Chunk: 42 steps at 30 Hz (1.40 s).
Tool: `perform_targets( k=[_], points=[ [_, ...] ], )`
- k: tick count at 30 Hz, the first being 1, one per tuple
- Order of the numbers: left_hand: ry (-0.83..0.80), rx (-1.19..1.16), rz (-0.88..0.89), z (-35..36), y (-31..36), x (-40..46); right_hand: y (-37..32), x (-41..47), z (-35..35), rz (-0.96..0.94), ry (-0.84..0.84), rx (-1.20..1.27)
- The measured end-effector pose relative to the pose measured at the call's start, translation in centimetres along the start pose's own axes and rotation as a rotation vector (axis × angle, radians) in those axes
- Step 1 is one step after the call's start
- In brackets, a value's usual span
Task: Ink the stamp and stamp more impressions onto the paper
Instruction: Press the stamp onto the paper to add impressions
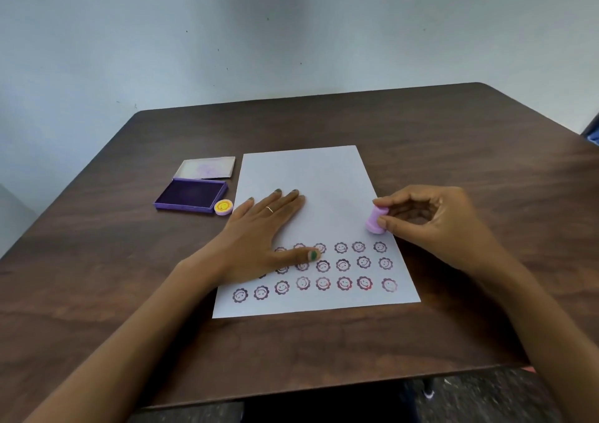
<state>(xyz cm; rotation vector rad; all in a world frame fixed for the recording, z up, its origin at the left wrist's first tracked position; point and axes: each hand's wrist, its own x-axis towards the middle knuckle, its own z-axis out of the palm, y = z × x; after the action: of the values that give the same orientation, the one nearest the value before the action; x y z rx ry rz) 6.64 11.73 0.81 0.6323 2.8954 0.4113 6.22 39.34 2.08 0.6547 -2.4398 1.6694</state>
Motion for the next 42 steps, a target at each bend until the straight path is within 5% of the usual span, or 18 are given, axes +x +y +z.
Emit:
perform_targets(
  k=[25,42],
  points=[
    [0.007,-0.002,-0.004,0.0,0.0,0.0,-1.0,-0.4,0.1,-0.025,-0.029,-0.182],
    [-0.009,-0.001,-0.018,-0.1,0.3,0.0,-1.0,-2.1,1.2,-0.288,0.035,-0.699]
  ],
)
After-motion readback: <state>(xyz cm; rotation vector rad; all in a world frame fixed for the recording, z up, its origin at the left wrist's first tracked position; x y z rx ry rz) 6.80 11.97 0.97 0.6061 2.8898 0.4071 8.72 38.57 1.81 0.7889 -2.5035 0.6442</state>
